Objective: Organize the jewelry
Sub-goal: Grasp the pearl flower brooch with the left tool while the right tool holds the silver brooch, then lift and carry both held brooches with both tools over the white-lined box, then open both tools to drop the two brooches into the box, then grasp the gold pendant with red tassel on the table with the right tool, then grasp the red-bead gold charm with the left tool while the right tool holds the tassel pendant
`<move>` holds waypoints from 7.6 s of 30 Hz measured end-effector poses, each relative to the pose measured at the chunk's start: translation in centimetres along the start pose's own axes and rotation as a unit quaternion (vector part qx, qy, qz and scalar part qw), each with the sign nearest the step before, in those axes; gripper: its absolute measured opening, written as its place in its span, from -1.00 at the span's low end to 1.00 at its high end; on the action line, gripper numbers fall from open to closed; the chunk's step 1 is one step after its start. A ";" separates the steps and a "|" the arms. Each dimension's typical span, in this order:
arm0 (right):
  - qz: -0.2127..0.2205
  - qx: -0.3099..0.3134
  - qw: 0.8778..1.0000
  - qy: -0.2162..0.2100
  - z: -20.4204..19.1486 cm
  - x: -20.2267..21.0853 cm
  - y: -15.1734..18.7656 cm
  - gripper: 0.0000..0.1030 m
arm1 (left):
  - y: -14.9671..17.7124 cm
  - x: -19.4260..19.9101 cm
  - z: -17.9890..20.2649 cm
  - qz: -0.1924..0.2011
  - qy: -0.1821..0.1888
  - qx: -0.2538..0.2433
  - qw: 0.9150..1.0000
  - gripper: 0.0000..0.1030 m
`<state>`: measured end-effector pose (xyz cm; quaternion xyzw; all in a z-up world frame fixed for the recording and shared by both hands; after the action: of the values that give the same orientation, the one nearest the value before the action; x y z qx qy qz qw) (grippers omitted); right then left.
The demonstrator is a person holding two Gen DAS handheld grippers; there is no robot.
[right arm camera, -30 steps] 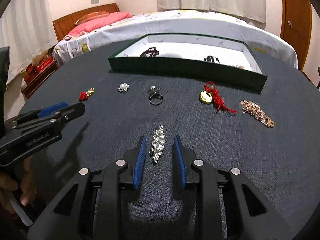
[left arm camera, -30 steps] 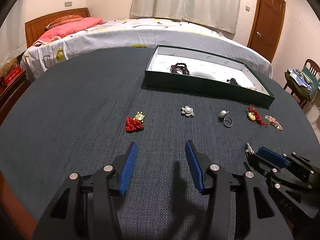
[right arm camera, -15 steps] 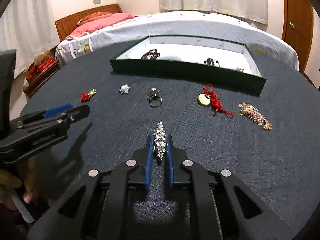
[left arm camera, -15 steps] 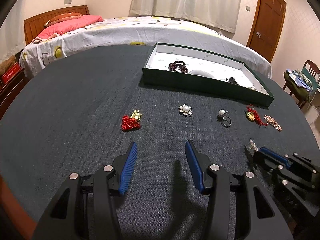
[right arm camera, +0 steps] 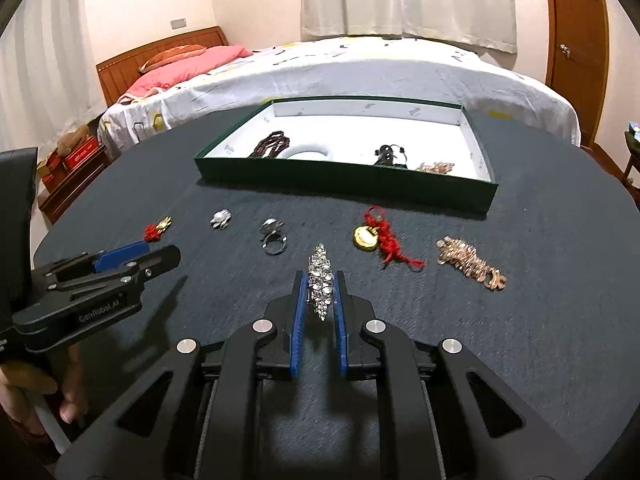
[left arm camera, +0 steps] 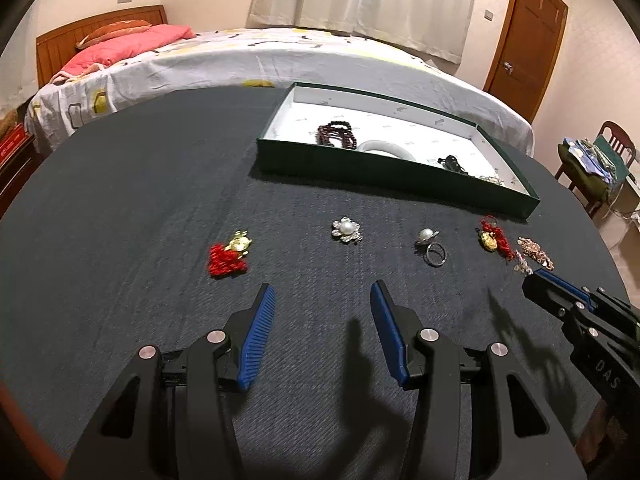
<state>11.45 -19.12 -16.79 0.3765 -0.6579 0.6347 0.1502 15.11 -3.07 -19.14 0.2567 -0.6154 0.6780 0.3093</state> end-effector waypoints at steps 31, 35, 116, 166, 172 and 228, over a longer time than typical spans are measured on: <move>0.007 -0.056 0.998 0.012 6.0 -2.5 -3.9 -0.74 | -3.4 -5.0 2.7 -0.026 -0.010 -0.052 0.998 -0.47; 0.007 -0.056 0.998 0.012 6.0 -2.5 -3.9 -0.74 | -3.5 -5.1 2.8 -0.026 -0.006 -0.056 0.998 -0.59; 0.033 -0.056 0.997 0.051 10.7 -7.5 -13.7 -0.45 | -15.7 -9.8 9.0 0.010 0.073 -0.057 0.996 -0.13; -0.056 -0.021 0.998 0.026 3.6 -6.1 -2.3 -0.59 | -3.0 -2.7 -4.6 -0.022 -0.059 0.027 0.998 -0.12; -0.049 -0.022 0.998 0.020 3.4 -5.2 -2.3 -0.71 | -2.7 -2.6 -4.7 -0.024 -0.059 0.027 0.998 -0.12; -0.024 -0.031 0.999 0.012 3.5 -2.3 -2.5 -0.72 | -1.8 -1.6 -4.3 -0.019 -0.067 -0.006 0.998 -0.72</move>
<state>15.69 -21.53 -17.09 0.3799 -0.6662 0.6144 0.1854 17.62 1.14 -19.59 0.3111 -0.6342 0.6494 0.2815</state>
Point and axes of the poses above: each gripper's, at about its wrist camera, not at the fingertips, and x roughly against the way its jaws point, z to its right, y to its underside, the point moved 7 cm from there along -x, roughly the way its jaws point, and after that the axes turned 2 degrees about -y, right-handed, at the moved point
